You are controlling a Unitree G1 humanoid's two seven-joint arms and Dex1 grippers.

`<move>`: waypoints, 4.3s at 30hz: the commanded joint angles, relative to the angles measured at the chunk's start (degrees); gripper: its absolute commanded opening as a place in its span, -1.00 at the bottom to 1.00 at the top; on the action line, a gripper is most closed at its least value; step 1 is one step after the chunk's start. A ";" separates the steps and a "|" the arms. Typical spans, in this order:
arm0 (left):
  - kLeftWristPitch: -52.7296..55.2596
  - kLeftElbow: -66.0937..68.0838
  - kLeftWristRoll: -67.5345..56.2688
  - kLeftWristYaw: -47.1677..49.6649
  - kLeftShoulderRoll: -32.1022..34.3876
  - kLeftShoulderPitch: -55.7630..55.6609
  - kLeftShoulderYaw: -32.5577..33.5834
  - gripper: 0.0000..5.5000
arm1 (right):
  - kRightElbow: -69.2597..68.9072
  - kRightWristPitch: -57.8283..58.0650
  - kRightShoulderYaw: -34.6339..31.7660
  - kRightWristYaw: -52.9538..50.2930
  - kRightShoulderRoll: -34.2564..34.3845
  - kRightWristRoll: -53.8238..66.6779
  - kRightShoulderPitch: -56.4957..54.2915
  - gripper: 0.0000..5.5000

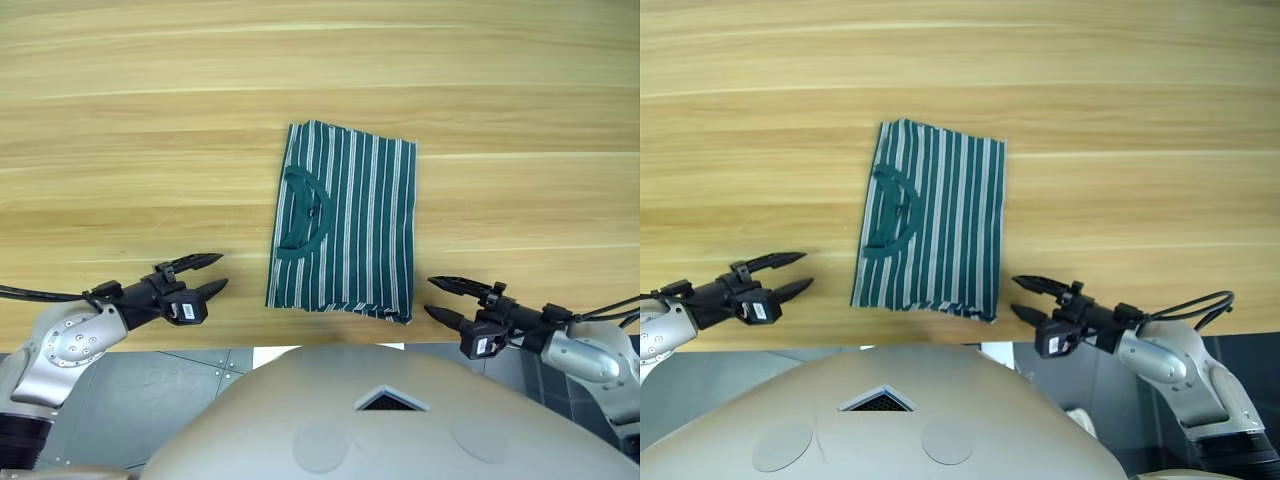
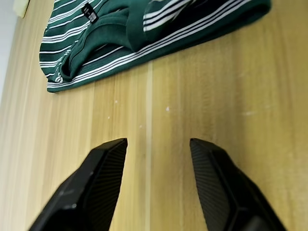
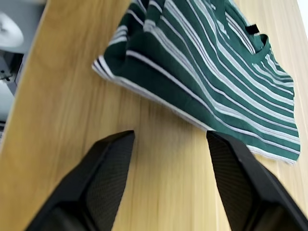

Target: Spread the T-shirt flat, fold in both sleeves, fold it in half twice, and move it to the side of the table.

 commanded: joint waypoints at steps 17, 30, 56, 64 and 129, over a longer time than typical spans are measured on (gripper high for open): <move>-0.65 0.63 4.66 -5.27 -4.48 -10.48 -18.36 -0.12 | 1.33 0.25 6.69 0.05 -0.78 -1.97 -4.70 0.02; -2.28 3.76 5.81 -4.34 -2.42 -12.85 -18.27 -0.12 | -1.37 -0.53 6.29 0.30 -3.40 1.35 0.25 0.02; -4.30 5.90 4.99 -3.79 -4.47 -14.76 -24.46 -0.97 | 1.90 -0.63 9.13 -0.85 -0.31 1.21 -6.66 -0.85; -4.14 5.00 -0.51 0.20 -8.69 -12.26 -23.53 -0.98 | 5.89 -2.50 4.99 -3.05 -1.03 7.18 -7.09 -0.96; 4.86 78.06 5.19 29.41 -34.34 -72.96 -16.05 -0.26 | 34.79 7.28 20.10 -15.20 31.64 1.60 -61.67 0.09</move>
